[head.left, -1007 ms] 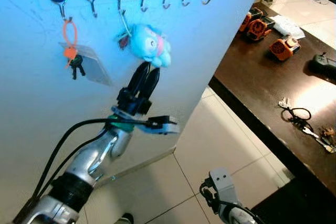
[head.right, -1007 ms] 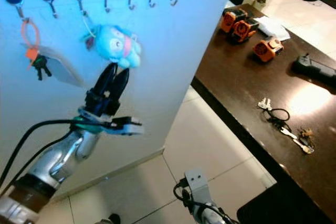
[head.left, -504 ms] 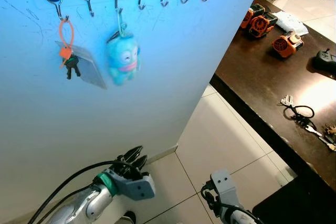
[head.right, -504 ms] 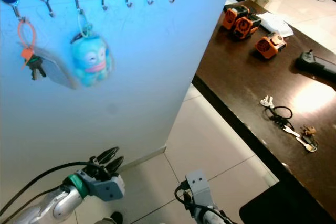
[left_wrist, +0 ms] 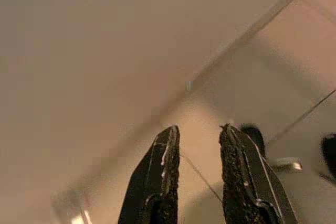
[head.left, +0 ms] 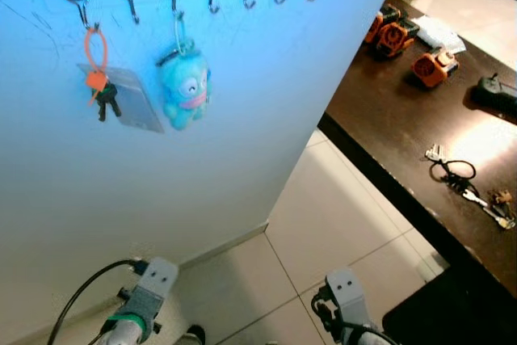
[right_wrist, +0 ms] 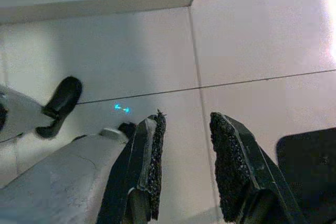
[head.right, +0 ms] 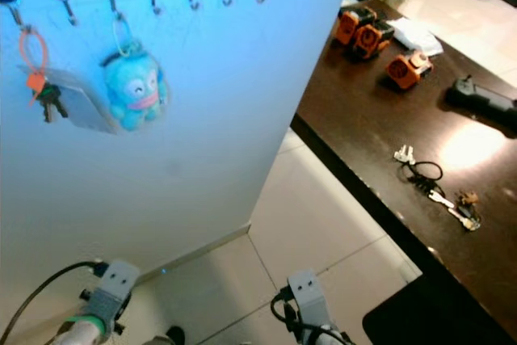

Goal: Hang keys on a hook

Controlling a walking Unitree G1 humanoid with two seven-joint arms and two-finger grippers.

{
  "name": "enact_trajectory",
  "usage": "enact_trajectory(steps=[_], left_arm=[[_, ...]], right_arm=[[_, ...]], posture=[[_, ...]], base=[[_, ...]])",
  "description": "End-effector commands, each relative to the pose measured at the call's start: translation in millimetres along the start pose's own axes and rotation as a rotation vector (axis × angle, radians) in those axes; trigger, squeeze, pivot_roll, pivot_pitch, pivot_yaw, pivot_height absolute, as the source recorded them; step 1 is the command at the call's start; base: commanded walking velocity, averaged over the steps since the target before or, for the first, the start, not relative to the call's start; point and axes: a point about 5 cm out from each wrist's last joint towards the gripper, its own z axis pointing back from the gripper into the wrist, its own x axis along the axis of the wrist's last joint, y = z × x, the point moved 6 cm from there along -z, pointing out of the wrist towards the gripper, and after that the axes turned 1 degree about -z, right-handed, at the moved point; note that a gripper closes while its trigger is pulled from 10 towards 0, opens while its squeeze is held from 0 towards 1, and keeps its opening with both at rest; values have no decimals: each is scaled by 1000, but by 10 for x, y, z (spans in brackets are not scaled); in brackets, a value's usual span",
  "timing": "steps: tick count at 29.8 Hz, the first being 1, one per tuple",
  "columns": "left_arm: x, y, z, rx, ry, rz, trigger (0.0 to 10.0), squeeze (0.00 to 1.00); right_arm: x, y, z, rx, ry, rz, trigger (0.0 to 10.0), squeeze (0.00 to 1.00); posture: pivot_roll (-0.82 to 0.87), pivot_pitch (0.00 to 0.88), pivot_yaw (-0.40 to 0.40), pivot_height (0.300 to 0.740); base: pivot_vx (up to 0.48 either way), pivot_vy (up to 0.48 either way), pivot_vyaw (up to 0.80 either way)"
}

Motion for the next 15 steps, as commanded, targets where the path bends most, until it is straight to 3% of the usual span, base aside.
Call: enact_trajectory(steps=[1, 15], left_arm=[[-183, -68, 47, -13, 64, 53, 10000, 0], [-195, -151, 57, -50, 60, 86, 10000, 0]], right_arm=[[-95, 20, 37, 7, 20, -11, 10000, 0], [-53, 11, 15, 9, 18, -14, 10000, 0]], posture=[[-48, 122, -82, 740], [-32, 128, -92, 740]], base=[[0, 0, 0], [0, 0, 0]])
